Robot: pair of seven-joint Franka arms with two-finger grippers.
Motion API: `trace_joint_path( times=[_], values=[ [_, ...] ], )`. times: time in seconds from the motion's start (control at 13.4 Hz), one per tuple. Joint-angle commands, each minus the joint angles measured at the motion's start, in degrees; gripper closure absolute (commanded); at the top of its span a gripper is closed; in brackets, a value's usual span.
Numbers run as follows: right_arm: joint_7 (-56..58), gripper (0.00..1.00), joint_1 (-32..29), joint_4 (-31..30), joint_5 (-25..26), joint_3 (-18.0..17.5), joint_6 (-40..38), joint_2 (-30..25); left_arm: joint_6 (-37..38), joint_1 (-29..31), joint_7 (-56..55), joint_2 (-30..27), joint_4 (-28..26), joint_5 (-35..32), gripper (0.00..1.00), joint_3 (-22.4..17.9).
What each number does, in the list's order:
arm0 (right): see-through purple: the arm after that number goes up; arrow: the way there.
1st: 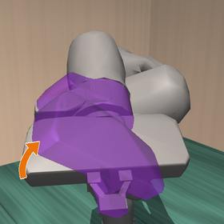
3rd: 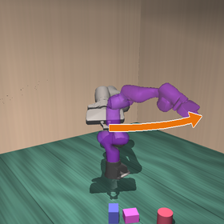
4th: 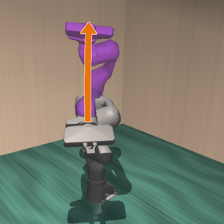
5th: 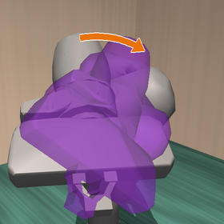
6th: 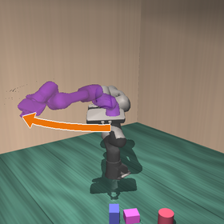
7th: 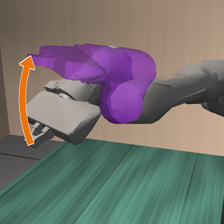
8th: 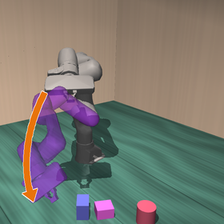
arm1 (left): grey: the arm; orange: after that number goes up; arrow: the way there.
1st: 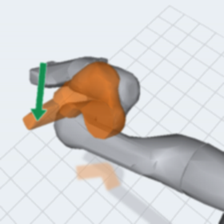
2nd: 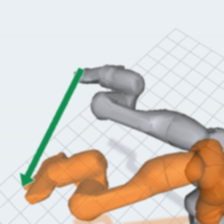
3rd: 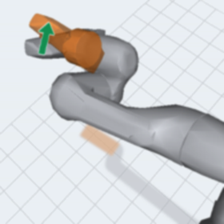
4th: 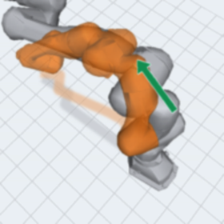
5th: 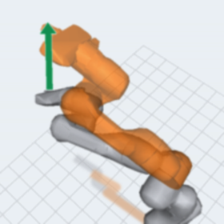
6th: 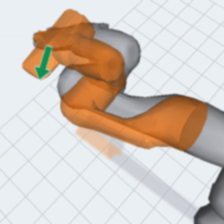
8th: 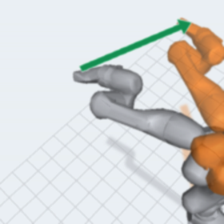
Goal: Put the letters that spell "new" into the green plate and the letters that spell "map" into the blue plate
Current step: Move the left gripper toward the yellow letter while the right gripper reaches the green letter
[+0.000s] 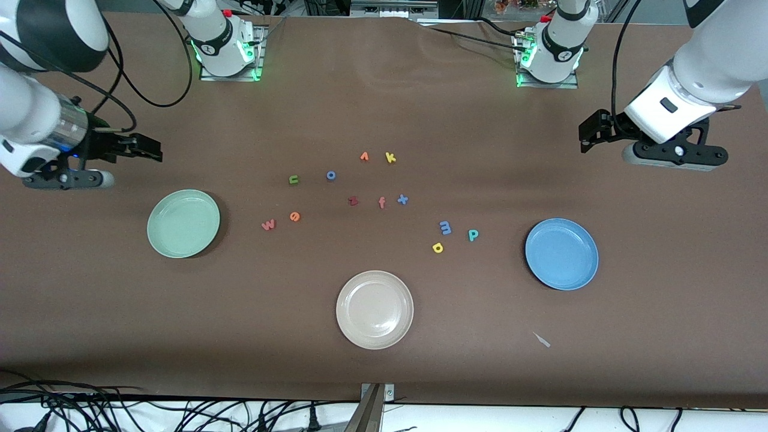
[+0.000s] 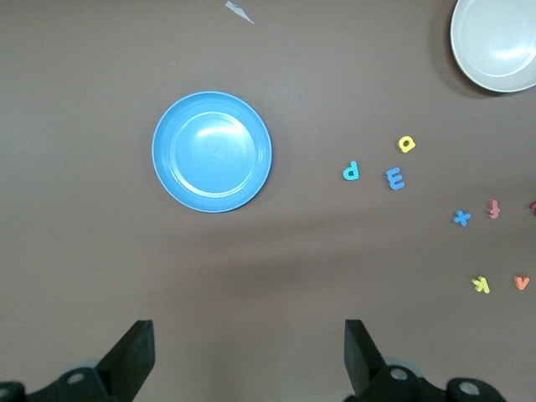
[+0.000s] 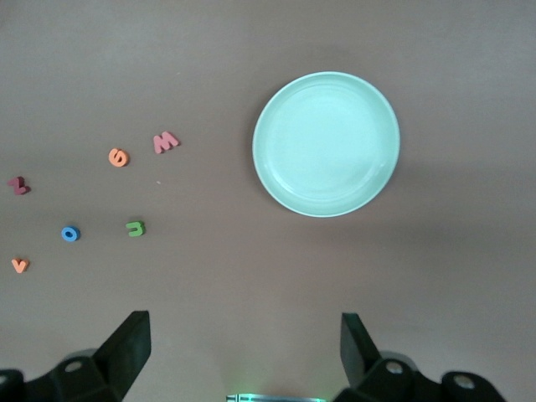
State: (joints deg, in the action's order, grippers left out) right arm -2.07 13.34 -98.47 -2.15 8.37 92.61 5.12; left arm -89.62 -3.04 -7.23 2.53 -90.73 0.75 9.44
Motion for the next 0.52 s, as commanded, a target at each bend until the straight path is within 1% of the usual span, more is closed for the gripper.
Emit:
trace_joint_path(
  times=[0.0,0.07,0.22,0.3,0.37,0.45],
  values=[
    [-0.65,0.0,2.12,0.74,-1.01,0.16,0.81,1.47,1.46,-0.39,0.46,2.74,1.87,-0.05,0.0,1.18],
    [-0.65,0.0,2.82,0.12,-1.19,0.07,1.6,1.82,1.47,-0.39,0.55,3.1,1.78,-0.05,0.0,1.71],
    [-3.44,0.0,5.02,-2.68,-1.54,-0.11,5.01,1.83,1.29,-0.48,0.29,5.81,2.04,-0.31,0.0,3.73],
    [-5.73,0.0,5.38,-4.52,-1.45,-1.06,7.21,1.56,0.68,-0.48,0.29,8.17,2.05,-0.83,0.0,3.91],
    [-7.75,0.0,5.38,-6.11,-1.37,-3.08,9.23,1.47,-1.07,-0.39,0.29,11.59,2.13,-0.75,0.0,3.92],
    [-9.25,0.0,5.38,-7.51,-1.28,-4.05,11.52,1.47,-3.52,-0.48,0.2,13.8,2.14,-0.57,0.0,3.92]
  ],
)
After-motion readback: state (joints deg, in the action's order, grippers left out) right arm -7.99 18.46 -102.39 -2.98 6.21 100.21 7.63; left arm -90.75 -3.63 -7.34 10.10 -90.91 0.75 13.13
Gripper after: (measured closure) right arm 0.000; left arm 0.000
